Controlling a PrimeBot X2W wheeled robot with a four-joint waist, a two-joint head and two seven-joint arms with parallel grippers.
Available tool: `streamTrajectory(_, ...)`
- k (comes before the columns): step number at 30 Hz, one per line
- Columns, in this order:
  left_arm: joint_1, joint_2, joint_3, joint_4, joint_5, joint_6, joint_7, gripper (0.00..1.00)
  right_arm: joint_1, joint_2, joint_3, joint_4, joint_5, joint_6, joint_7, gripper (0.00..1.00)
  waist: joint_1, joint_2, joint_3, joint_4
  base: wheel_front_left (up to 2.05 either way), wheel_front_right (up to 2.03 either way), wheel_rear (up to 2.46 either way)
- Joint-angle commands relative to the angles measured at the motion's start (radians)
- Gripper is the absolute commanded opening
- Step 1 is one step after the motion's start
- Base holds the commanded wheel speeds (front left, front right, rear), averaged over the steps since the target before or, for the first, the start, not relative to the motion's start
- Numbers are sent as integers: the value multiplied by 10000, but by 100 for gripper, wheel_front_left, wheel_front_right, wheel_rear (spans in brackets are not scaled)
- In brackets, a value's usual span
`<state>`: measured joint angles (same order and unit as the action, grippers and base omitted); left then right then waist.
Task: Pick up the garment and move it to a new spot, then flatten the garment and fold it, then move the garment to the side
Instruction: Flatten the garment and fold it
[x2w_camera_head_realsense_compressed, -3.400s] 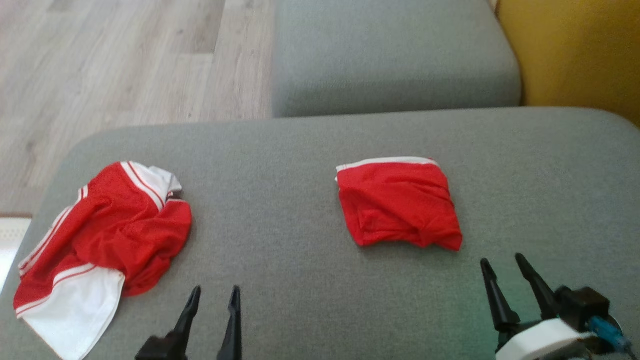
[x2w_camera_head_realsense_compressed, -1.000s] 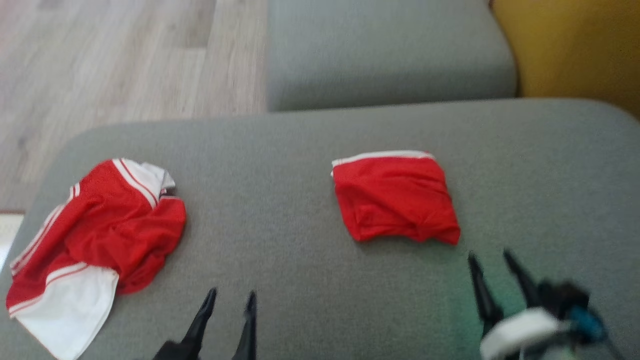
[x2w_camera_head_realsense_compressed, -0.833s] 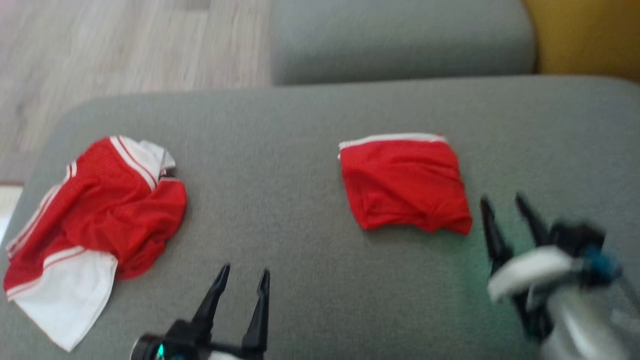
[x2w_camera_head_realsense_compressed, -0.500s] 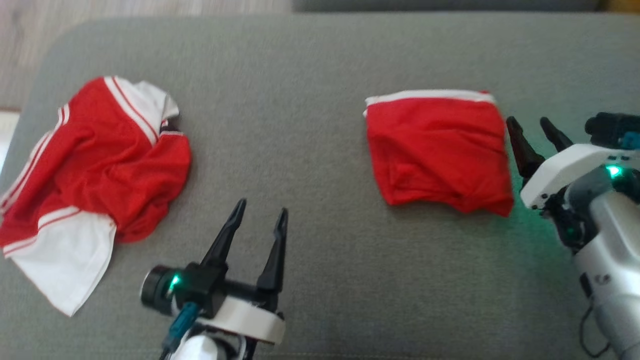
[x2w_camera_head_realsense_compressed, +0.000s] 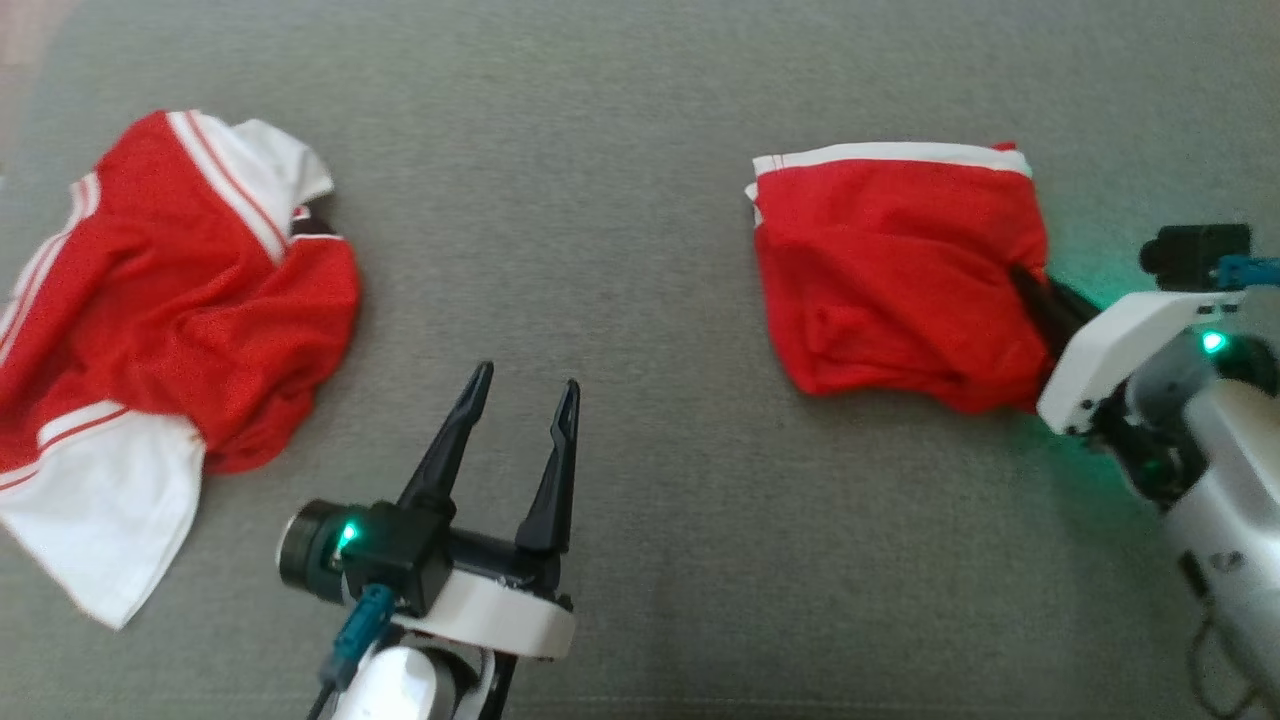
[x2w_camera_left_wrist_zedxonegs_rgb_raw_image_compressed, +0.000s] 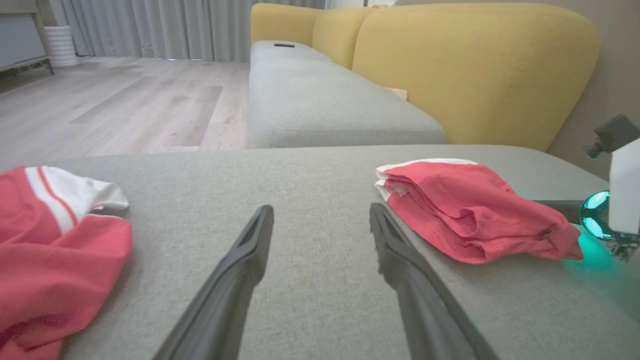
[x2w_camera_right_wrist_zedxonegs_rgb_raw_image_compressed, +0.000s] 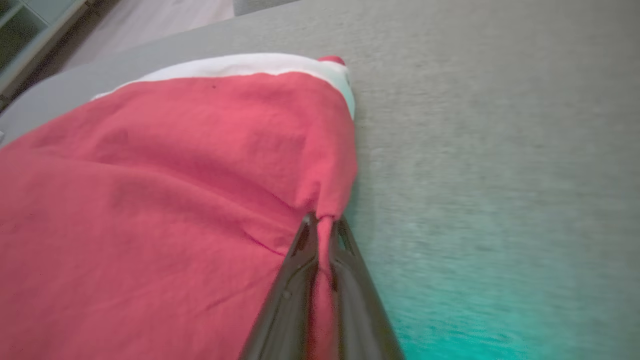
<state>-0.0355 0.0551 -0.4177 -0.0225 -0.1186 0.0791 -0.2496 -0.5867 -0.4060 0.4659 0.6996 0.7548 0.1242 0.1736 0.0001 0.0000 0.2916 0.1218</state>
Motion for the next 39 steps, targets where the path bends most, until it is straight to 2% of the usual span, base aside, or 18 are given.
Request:
streamTrajectory(1,-411,-49,278,-398,15,28,-122,100,-69,-453,106,-110,-201,65,-100,0,-1,0,226,-272,0,0,0)
streamTrajectory(9,-1091,-46,403,-774,490,-265,-122,100,-885,-2501,177,-714,-1260,65,-600,0,-1,0,1363,-1699,0,0,0)
streamTrajectory(14,-1696,20,384,-897,822,-599,-122,100,-1233,-3661,-210,-723,-1591,65,-909,0,-1,0,1999,-2374,0,0,0)
streamTrajectory(20,-2284,167,500,-1159,1061,-695,-122,100,-1766,-4200,-1035,-544,-1662,65,-1299,0,-1,0,2550,-2887,0,0,0)
streamTrajectory(25,-2574,322,540,-1407,1168,-738,-122,100,-2061,-4236,-1585,-453,-2110,65,-1319,0,-1,0,2702,-2985,0,0,0)
streamTrajectory(26,-2596,358,531,-1421,1198,-739,-122,100,-2098,-4207,-1703,-378,-2240,65,-1279,5,-1,0,2690,-2981,0,0,0)
streamTrajectory(27,-2612,400,504,-1423,1252,-736,-122,100,-2162,-4208,-1874,-250,-2515,65,-1305,96,-1,0,2646,-2957,0,0,0)
streamTrajectory(28,-2622,423,469,-1424,1299,-720,-122,100,-2206,-4163,-2007,-150,-2828,65,-1349,100,-1,0,2578,-2914,0,0,0)
streamTrajectory(33,-2505,360,404,-1413,1203,-552,-122,100,-2137,-3601,-2403,-36,-4225,65,-1745,100,-1,0,1941,-2615,0,0,0)
streamTrajectory(38,-1728,241,549,-858,753,-235,-122,100,-1217,-2038,-2629,-291,-4969,65,-2362,100,-1,0,334,-2065,0,0,0)
streamTrajectory(39,-1206,174,764,-368,447,14,-122,100,-592,-1418,-2593,-369,-4760,65,-2629,100,-1,0,-402,-1830,0,0,0)
